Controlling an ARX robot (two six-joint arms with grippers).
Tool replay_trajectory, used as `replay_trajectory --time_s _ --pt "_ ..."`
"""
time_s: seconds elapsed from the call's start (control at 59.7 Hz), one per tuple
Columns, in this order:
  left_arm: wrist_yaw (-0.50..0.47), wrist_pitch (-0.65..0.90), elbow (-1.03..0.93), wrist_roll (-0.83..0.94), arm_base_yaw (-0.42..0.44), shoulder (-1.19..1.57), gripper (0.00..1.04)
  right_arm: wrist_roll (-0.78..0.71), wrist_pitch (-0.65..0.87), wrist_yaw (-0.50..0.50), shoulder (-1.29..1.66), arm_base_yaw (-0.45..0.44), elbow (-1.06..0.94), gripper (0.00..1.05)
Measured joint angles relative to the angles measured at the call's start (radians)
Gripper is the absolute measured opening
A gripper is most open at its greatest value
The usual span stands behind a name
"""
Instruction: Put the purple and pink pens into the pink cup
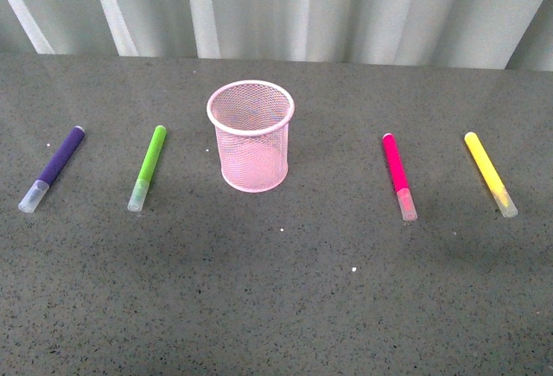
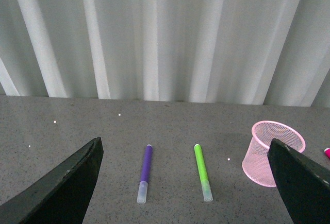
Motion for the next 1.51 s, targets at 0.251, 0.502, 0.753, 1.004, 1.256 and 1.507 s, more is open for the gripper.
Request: replay_trajectory --time_s 0.251,0.502,0.753,1.004,1.256,1.507 --pt "0.0 0.0 0.0 0.0 0.0 0.0 0.98 0.0 0.0 0.0 0.0 0.0 0.0 0.98" --pt "0.0 0.0 0.0 0.0 0.0 0.0 0.98 0.0 0.0 0.0 0.0 0.0 0.0 0.98" --pt "0.0 0.0 0.0 0.0 0.0 0.0 0.98 0.0 0.0 0.0 0.0 0.0 0.0 0.98" --pt "0.0 0.0 0.0 0.0 0.0 0.0 0.98 0.0 0.0 0.0 0.0 0.0 0.0 0.98" --pt "0.0 0.0 0.0 0.0 0.0 0.0 0.98 0.0 0.0 0.0 0.0 0.0 0.0 0.98" --pt "0.0 0.0 0.0 0.0 0.0 0.0 0.98 0.0 0.0 0.0 0.0 0.0 0.0 0.98"
